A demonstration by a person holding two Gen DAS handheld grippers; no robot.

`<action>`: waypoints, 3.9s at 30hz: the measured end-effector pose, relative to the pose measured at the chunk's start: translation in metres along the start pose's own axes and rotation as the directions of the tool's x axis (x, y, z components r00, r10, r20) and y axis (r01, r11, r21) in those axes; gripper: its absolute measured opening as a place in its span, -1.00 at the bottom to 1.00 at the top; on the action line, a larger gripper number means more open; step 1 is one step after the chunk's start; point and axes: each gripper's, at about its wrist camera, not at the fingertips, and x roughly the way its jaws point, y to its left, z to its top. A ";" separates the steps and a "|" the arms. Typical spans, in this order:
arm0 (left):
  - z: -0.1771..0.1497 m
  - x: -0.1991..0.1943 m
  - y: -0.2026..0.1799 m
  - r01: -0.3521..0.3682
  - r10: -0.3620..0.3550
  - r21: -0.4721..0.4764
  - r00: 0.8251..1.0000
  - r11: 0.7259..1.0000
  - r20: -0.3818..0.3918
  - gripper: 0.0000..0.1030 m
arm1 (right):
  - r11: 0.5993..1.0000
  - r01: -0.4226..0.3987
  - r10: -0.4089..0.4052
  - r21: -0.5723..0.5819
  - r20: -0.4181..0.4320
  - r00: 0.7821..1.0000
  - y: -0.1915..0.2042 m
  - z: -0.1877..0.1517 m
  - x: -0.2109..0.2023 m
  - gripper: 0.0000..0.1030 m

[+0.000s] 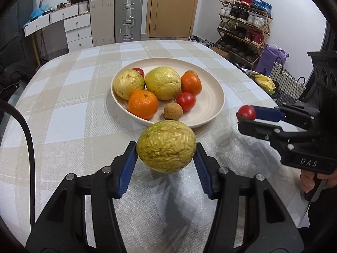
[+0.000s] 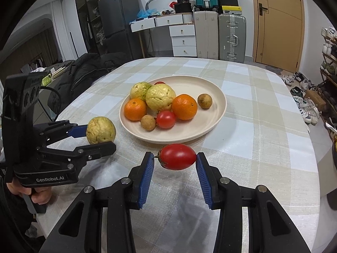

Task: Organize fruits
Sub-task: 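Carry the guava into the plate with the left tool while the right tool carries the tomato there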

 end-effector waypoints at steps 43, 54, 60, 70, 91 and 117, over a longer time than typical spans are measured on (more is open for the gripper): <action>0.031 -0.017 0.020 -0.039 0.046 -0.080 0.995 0.996 0.088 -0.01 | 0.993 -0.051 0.035 0.108 0.144 0.989 -0.022 0.034 -0.018 -0.18; 0.040 -0.008 0.016 -0.042 0.047 -0.073 0.996 0.996 0.079 0.00 | 0.993 -0.018 0.003 0.118 0.132 0.991 -0.027 0.045 -0.011 -0.18; 0.047 0.003 0.012 -0.048 0.052 -0.061 0.996 0.997 0.073 0.00 | 0.993 -0.006 -0.009 0.121 0.124 0.992 -0.031 0.049 -0.006 -0.18; 0.050 0.019 0.008 -0.056 0.059 -0.051 0.996 0.997 0.061 0.00 | 0.991 -0.010 -0.005 0.131 0.112 0.994 -0.033 0.050 0.002 -0.18; 0.050 0.043 -0.015 -0.091 0.087 0.054 0.994 0.994 0.072 0.00 | 0.994 -0.015 0.008 0.113 0.057 0.998 -0.037 0.051 0.028 -0.17; 0.045 0.053 -0.032 -0.091 0.083 0.140 0.995 0.986 0.062 0.00 | 0.996 -0.007 0.006 0.089 0.014 1.000 -0.034 0.046 0.044 -0.17</action>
